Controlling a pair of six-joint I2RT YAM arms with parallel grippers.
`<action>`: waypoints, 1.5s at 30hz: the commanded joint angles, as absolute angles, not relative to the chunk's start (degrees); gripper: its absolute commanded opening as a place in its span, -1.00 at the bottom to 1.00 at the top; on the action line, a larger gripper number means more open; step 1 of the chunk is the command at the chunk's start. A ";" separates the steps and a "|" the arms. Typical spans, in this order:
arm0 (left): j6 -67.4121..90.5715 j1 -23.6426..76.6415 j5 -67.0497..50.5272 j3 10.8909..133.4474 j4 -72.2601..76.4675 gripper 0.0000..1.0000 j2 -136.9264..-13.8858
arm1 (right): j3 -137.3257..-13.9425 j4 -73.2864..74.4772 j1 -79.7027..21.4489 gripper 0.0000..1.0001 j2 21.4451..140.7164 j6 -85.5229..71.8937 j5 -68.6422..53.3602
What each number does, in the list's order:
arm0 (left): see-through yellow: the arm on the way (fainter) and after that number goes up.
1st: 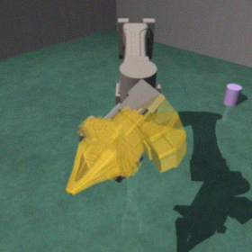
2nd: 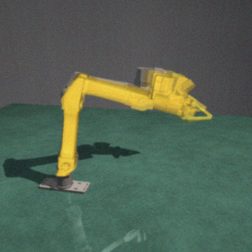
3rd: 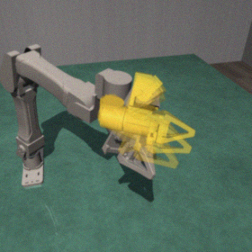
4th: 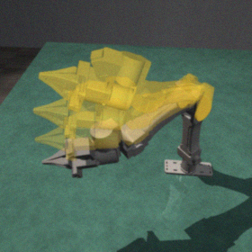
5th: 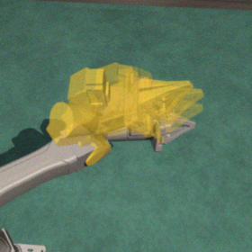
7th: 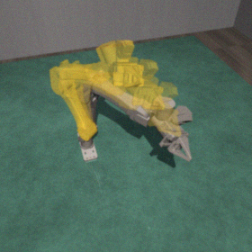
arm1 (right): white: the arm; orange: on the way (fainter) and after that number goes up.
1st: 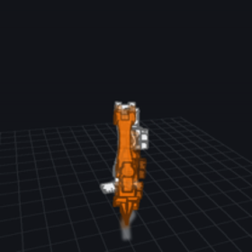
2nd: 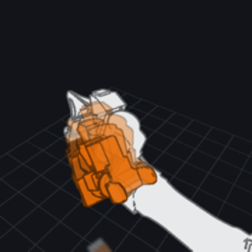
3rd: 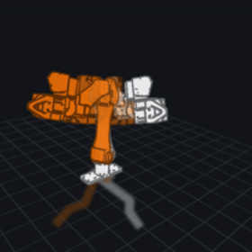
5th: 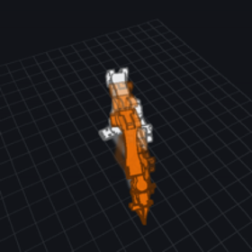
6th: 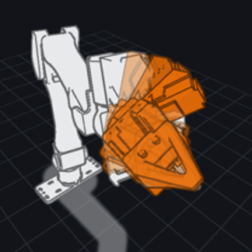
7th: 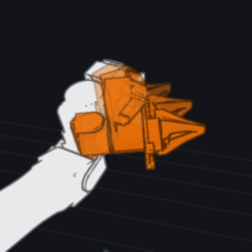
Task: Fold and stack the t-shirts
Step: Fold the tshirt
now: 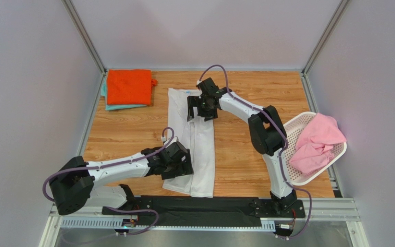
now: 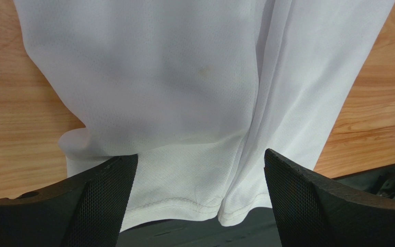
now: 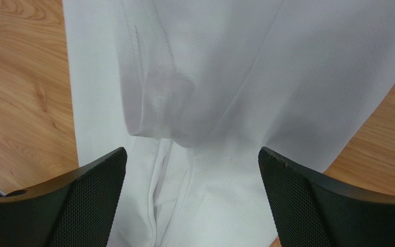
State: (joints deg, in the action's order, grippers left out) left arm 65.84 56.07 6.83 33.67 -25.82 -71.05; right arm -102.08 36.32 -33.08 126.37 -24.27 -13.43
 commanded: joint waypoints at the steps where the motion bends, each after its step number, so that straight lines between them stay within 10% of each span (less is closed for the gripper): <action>1: 65.30 55.37 4.57 32.43 -22.77 0.99 -73.30 | -105.11 35.77 -32.08 1.00 129.19 -25.57 -11.69; 31: 60.11 47.02 2.28 41.93 -27.33 0.99 -78.24 | -126.12 37.00 -24.52 1.00 137.11 -28.39 -14.58; 45: 57.66 47.81 13.70 41.58 -41.98 0.99 -58.02 | -99.97 33.16 -33.56 1.00 100.43 -23.11 8.06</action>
